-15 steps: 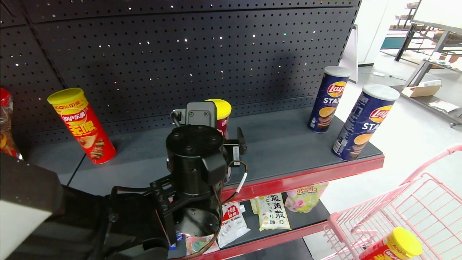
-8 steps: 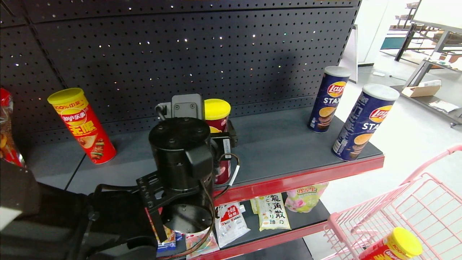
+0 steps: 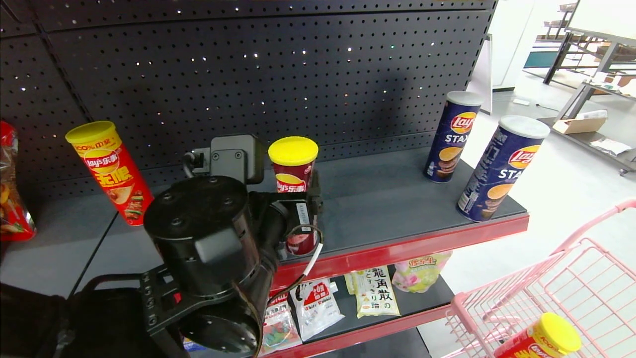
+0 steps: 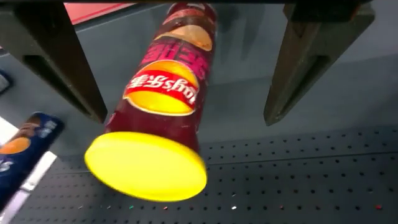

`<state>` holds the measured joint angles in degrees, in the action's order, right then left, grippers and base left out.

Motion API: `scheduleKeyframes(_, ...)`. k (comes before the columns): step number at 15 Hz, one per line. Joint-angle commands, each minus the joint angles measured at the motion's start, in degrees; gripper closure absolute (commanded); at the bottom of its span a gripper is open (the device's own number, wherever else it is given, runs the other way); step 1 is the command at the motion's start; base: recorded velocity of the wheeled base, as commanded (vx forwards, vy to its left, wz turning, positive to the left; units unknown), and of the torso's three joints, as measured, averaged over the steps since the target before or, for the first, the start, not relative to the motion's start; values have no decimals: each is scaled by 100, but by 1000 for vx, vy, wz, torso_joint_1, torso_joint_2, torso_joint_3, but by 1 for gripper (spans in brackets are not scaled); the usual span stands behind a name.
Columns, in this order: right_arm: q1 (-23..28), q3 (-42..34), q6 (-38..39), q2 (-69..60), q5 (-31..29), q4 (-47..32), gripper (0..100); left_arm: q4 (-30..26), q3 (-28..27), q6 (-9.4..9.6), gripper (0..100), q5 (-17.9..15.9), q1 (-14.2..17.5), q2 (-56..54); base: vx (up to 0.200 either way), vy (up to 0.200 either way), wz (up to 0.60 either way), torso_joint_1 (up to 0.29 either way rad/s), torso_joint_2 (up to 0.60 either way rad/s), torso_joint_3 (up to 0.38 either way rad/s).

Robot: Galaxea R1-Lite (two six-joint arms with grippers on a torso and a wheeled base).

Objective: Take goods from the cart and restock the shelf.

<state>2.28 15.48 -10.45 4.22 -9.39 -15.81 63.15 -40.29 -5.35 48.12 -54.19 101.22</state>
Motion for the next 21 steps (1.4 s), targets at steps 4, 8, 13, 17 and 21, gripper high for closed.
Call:
scheduleKeyframes(4,1,7,-1,0,-2,-1,100,31,12,-1,0,-452,-101,-76,0,0,0,0,0,0)
scheduleKeyframes(8,1,-10,-1,9,-2,-1,100,-92,39,96,0,-1305,-321,-507,0,0,0,0,0,0)
scheduleKeyframes(13,1,-36,-10,9,-2,-10,100,-1788,56,210,0,-2254,-312,-2053,0,0,0,0,0,0)
scheduleKeyframes(17,1,-45,-19,0,-2,-45,100,-4768,74,210,0,-3423,40,-4101,0,0,0,0,0,0)
scheduleKeyframes(21,-35,245,-28,290,51,-1,100,-6042,127,166,0,-3590,1042,-4910,0,0,0,0,0,0)
